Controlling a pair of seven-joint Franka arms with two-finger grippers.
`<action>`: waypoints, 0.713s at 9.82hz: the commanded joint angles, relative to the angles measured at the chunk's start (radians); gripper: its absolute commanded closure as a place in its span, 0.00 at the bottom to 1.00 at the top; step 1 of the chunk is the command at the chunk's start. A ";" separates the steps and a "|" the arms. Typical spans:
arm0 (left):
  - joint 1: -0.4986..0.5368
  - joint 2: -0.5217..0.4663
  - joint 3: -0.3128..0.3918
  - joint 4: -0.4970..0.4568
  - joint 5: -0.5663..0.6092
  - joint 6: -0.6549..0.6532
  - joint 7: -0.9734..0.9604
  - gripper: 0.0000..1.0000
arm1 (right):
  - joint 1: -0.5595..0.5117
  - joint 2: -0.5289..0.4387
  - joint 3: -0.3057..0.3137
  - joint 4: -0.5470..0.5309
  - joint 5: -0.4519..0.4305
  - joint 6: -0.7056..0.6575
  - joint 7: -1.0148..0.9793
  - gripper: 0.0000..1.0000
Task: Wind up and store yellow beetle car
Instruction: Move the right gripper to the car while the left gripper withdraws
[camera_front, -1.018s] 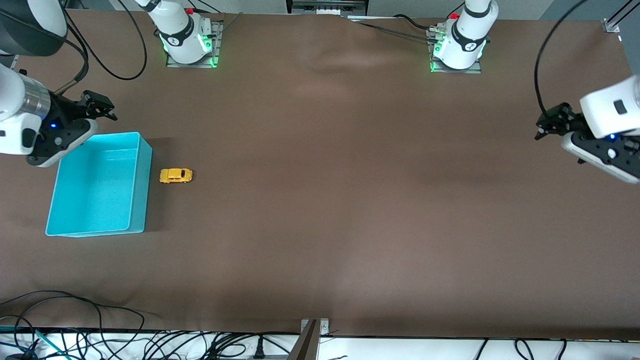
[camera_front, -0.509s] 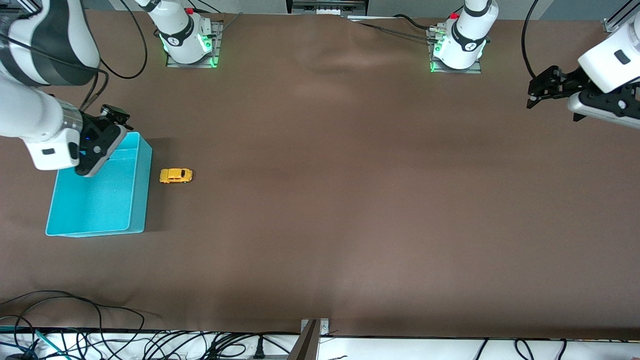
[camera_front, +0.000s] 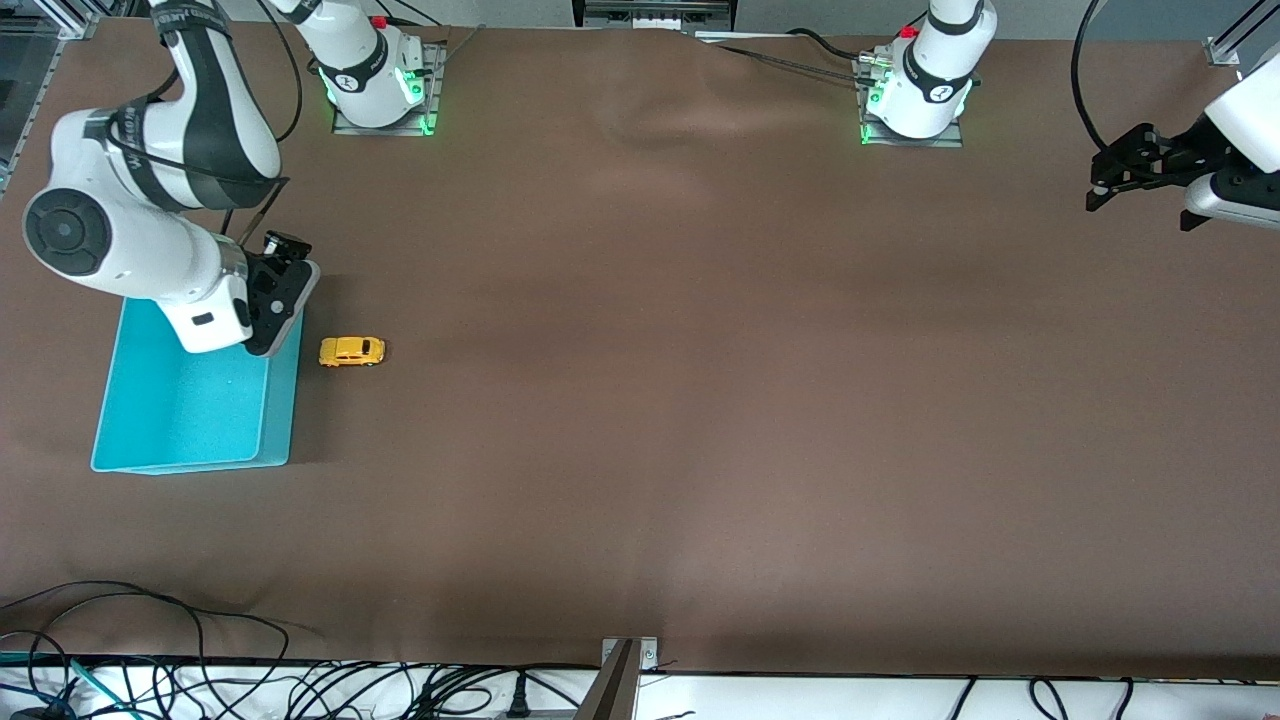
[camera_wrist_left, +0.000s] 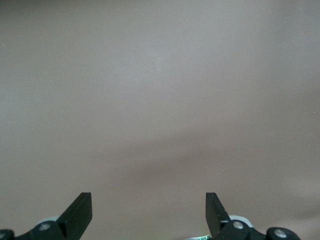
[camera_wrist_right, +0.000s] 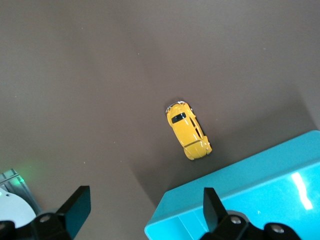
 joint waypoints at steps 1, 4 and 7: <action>0.016 -0.023 -0.020 -0.014 0.006 0.001 -0.029 0.00 | -0.006 -0.005 0.006 -0.105 -0.005 0.112 -0.105 0.00; 0.013 -0.006 -0.021 0.020 -0.013 -0.003 -0.053 0.00 | -0.008 0.053 0.006 -0.149 -0.005 0.180 -0.142 0.00; 0.015 0.011 -0.020 0.023 -0.002 -0.015 -0.043 0.00 | -0.029 0.140 -0.004 -0.150 -0.004 0.248 -0.231 0.00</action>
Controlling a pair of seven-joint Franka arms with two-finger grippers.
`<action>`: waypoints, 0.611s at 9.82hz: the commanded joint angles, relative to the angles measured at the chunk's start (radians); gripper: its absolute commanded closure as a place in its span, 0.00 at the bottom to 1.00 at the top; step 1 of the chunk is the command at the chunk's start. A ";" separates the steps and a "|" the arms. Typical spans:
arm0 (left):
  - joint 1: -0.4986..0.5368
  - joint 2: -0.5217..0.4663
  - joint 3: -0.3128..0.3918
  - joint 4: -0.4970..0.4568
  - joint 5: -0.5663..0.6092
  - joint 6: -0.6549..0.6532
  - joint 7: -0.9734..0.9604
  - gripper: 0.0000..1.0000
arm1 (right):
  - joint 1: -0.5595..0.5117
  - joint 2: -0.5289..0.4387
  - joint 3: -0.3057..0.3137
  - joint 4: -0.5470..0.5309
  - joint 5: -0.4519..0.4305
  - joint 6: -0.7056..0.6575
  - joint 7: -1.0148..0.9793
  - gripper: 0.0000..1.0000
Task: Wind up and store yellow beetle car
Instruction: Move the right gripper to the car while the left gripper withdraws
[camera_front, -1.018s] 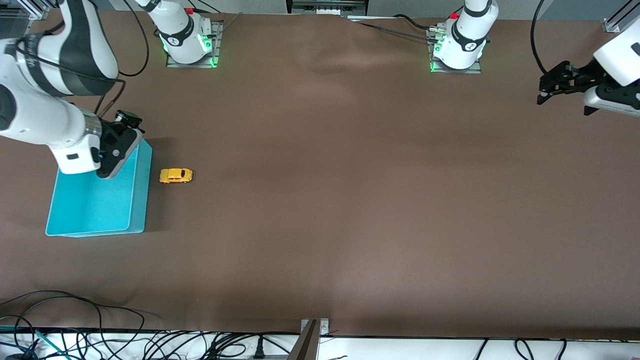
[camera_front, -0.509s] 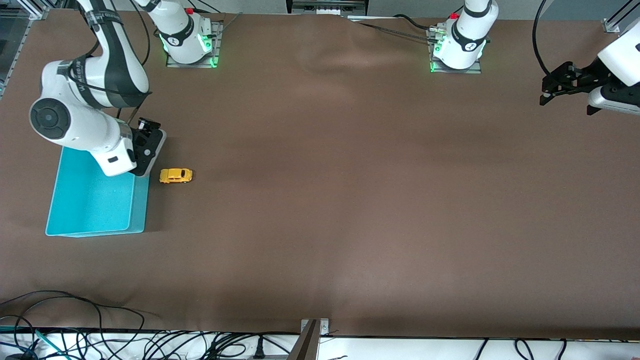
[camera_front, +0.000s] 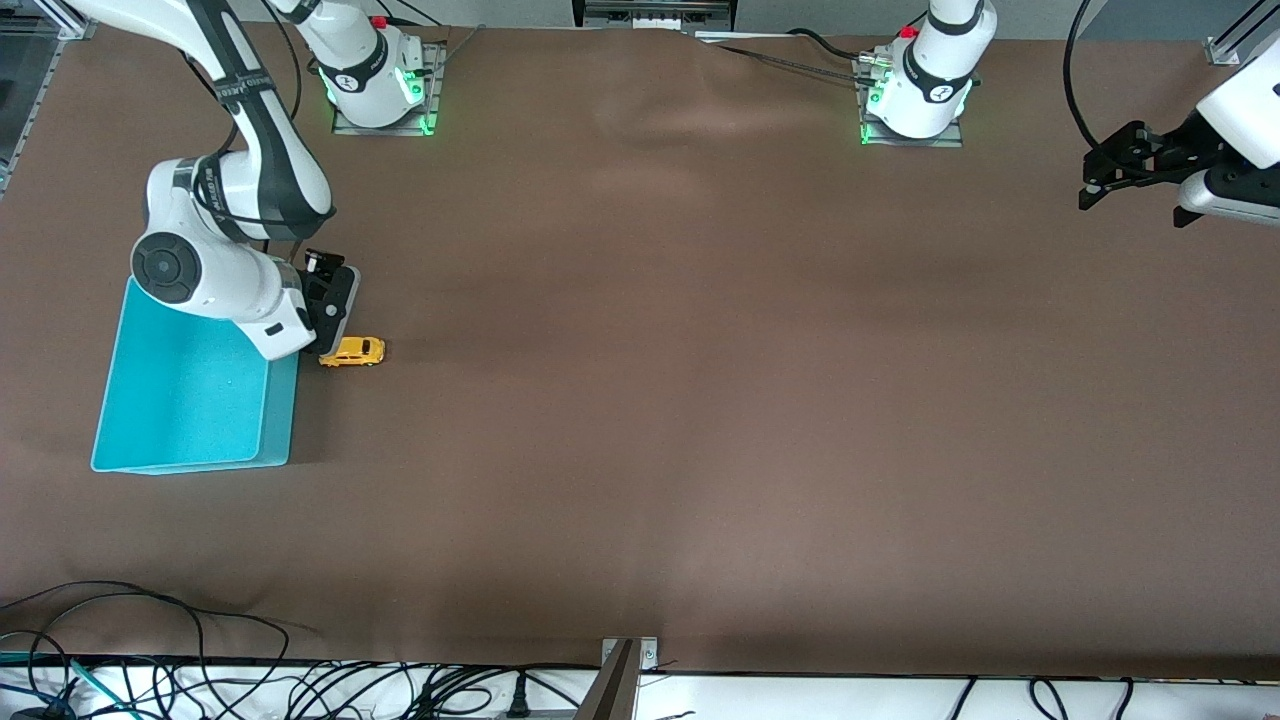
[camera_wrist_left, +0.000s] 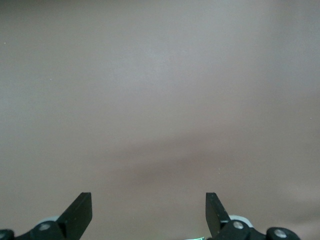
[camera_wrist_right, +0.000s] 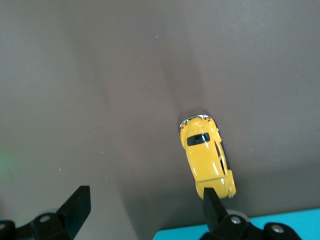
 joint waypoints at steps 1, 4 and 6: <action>0.014 0.020 -0.006 0.022 0.001 -0.013 -0.005 0.00 | -0.038 0.058 -0.001 0.001 -0.004 0.045 -0.090 0.00; 0.019 0.024 0.000 0.052 0.003 -0.013 -0.004 0.00 | -0.040 0.118 -0.001 -0.001 -0.008 0.081 -0.096 0.00; 0.010 0.029 -0.011 0.074 0.010 -0.011 -0.011 0.00 | -0.038 0.123 -0.001 0.004 -0.011 0.098 -0.096 0.00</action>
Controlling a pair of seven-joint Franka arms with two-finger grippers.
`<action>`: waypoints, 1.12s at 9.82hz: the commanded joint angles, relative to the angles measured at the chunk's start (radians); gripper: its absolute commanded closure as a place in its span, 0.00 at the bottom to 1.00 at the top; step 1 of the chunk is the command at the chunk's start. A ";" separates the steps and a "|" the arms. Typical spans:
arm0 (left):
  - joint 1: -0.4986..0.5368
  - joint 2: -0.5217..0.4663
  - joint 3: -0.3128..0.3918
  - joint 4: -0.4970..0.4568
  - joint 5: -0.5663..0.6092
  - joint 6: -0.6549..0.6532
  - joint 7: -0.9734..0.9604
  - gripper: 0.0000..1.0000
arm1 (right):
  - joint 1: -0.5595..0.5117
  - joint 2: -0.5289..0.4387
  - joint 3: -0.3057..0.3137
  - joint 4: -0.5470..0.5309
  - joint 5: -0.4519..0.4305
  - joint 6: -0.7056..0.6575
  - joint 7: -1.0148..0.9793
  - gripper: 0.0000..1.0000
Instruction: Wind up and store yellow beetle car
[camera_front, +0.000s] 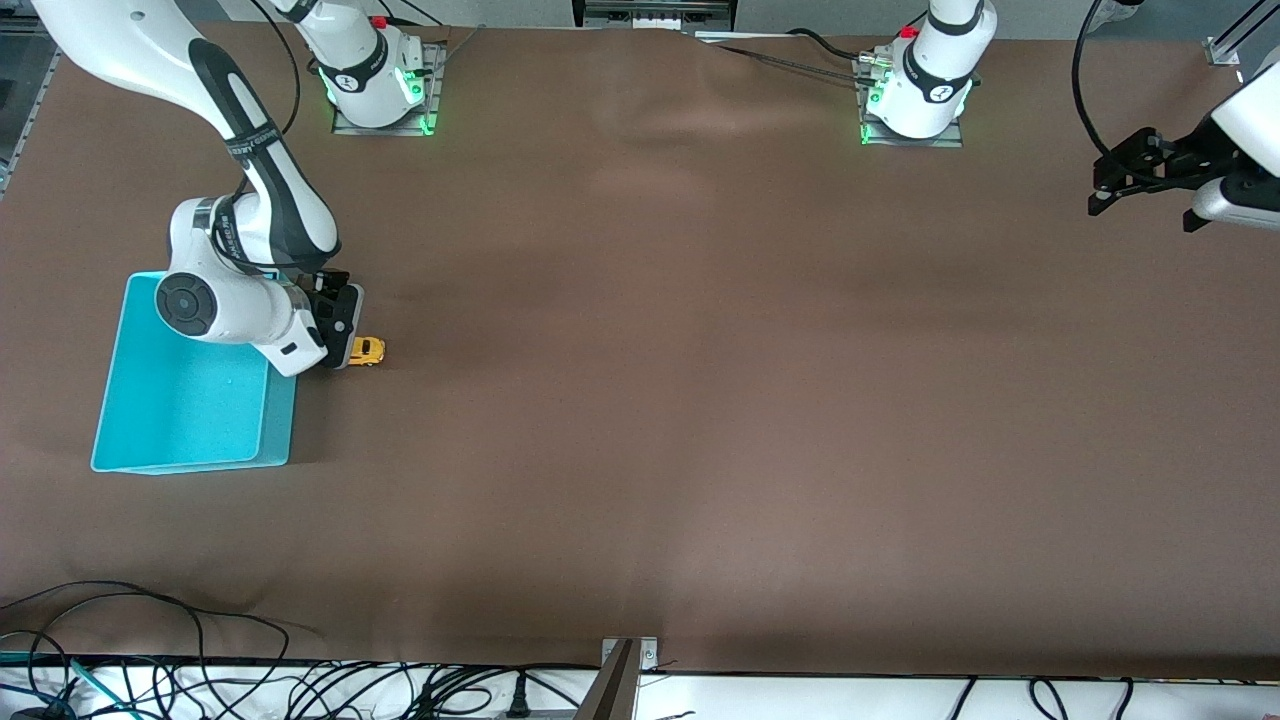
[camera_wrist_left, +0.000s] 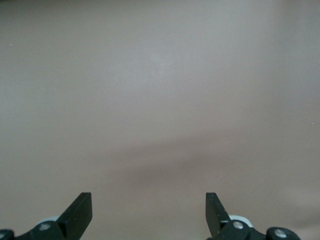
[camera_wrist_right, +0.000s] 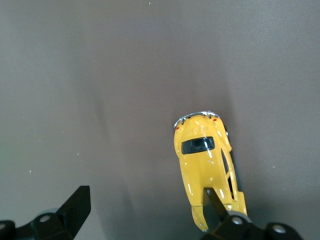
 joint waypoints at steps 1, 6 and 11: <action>0.000 0.018 -0.006 0.040 0.024 -0.010 -0.006 0.00 | -0.005 0.016 0.006 0.007 -0.011 0.028 -0.020 0.00; -0.007 0.033 -0.006 0.033 0.010 -0.007 0.000 0.00 | -0.004 0.015 0.008 0.045 -0.011 0.019 -0.037 0.00; 0.001 0.001 -0.009 0.023 0.009 -0.085 0.005 0.00 | -0.001 0.067 0.008 0.056 -0.025 0.065 -0.037 0.00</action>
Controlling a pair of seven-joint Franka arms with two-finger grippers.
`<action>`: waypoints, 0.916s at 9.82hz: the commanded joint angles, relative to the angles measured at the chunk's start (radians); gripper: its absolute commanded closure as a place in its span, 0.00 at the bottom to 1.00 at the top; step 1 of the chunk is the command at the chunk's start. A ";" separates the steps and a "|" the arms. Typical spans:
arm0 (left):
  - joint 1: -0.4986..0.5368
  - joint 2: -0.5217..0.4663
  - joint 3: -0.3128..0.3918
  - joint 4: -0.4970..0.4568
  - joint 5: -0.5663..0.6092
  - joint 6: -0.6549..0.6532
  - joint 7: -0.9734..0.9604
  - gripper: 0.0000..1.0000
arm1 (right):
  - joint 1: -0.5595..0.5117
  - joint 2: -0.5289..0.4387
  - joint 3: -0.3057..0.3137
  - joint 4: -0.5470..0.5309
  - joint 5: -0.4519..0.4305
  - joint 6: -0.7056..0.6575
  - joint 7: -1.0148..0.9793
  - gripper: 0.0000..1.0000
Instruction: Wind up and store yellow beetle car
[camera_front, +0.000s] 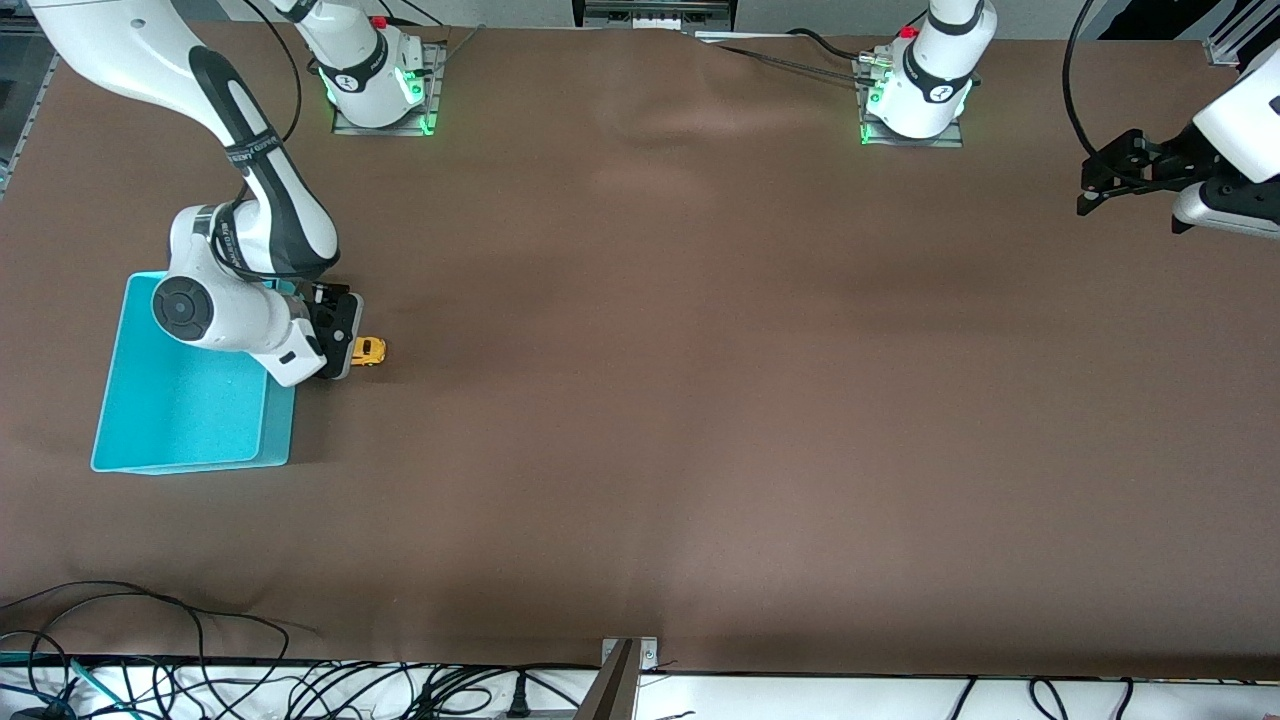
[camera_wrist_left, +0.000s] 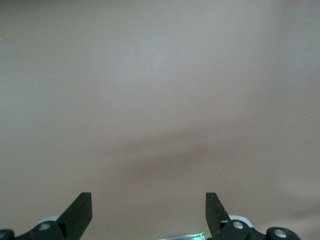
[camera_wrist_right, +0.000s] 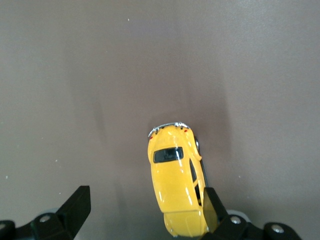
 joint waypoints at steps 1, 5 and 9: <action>0.010 -0.024 0.002 0.023 0.007 -0.050 0.006 0.00 | -0.004 0.042 0.004 0.021 -0.039 0.026 -0.012 0.00; 0.117 -0.030 0.003 0.029 -0.114 -0.067 0.001 0.00 | -0.005 0.062 0.004 0.021 -0.056 0.052 -0.012 0.29; 0.151 -0.022 0.008 0.096 -0.102 -0.116 0.090 0.00 | -0.004 0.070 0.004 0.028 -0.082 0.056 -0.020 1.00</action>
